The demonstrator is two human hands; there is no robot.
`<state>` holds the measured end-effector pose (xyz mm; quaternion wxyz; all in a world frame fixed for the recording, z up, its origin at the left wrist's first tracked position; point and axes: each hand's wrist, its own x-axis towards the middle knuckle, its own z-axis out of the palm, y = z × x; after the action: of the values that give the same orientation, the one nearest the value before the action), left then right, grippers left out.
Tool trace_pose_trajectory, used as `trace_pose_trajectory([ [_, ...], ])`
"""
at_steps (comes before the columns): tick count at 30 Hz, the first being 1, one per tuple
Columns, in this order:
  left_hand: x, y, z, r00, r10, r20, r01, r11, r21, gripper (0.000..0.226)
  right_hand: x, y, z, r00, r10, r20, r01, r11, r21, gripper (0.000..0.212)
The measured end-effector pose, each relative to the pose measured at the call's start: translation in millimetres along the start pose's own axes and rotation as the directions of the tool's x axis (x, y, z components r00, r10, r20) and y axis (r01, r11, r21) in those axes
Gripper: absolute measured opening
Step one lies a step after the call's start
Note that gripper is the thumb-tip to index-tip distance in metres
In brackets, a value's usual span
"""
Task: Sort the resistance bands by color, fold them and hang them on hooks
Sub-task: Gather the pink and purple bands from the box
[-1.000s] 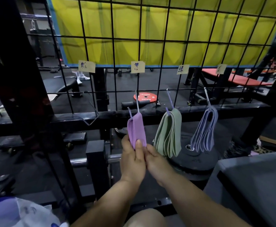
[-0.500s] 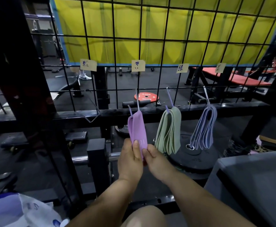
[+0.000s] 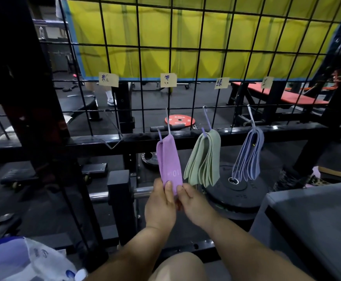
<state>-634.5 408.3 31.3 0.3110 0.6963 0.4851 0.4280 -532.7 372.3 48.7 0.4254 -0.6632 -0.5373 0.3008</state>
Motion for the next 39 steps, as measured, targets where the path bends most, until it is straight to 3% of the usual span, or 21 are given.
trace_pose_trajectory([
  [7,-2.9,-3.0,3.4,1.0,-0.001,-0.002,0.001,1.0,-0.025,0.022,1.3,0.9,0.4,0.999,0.046,-0.004,-0.046,0.999,0.01,0.03],
  [11,-8.4,-10.0,5.7,1.0,-0.009,-0.026,0.005,0.993,-0.12,0.036,-4.1,-1.0,-1.0,0.999,0.034,-0.013,-0.034,0.999,0.038,0.029],
  [17,-22.5,-17.2,10.1,0.998,-0.054,-0.029,0.046,0.975,-0.218,0.053,-11.0,12.0,-7.3,0.991,0.133,0.004,-0.133,0.991,-0.009,0.039],
  [23,-30.5,-18.5,23.7,0.994,-0.101,0.037,0.107,0.967,-0.232,0.038,-28.9,24.1,-24.1,0.983,0.174,-0.058,-0.174,0.985,0.016,0.042],
  [27,-39.7,-11.7,49.0,0.989,-0.076,0.124,0.103,0.968,-0.227,0.041,-44.7,38.1,-44.9,0.96,0.252,-0.122,-0.242,0.966,0.09,0.044],
  [31,-50.4,9.3,78.8,0.977,-0.009,0.214,0.054,0.978,-0.202,0.044,-66.3,54.8,-83.0,0.922,0.307,-0.237,-0.304,0.951,0.052,0.044],
  [35,-65.7,37.0,114.3,0.926,0.036,0.375,0.013,0.992,-0.128,0.04,-96.3,78.8,-125.4,0.842,0.39,-0.372,-0.366,0.92,0.138,0.041],
  [39,-85.3,75.8,153.5,0.83,0.102,0.548,-0.069,0.994,-0.081,0.043,-132.6,97.6,-166.3,0.741,0.467,-0.483,-0.412,0.884,0.223,0.041],
])
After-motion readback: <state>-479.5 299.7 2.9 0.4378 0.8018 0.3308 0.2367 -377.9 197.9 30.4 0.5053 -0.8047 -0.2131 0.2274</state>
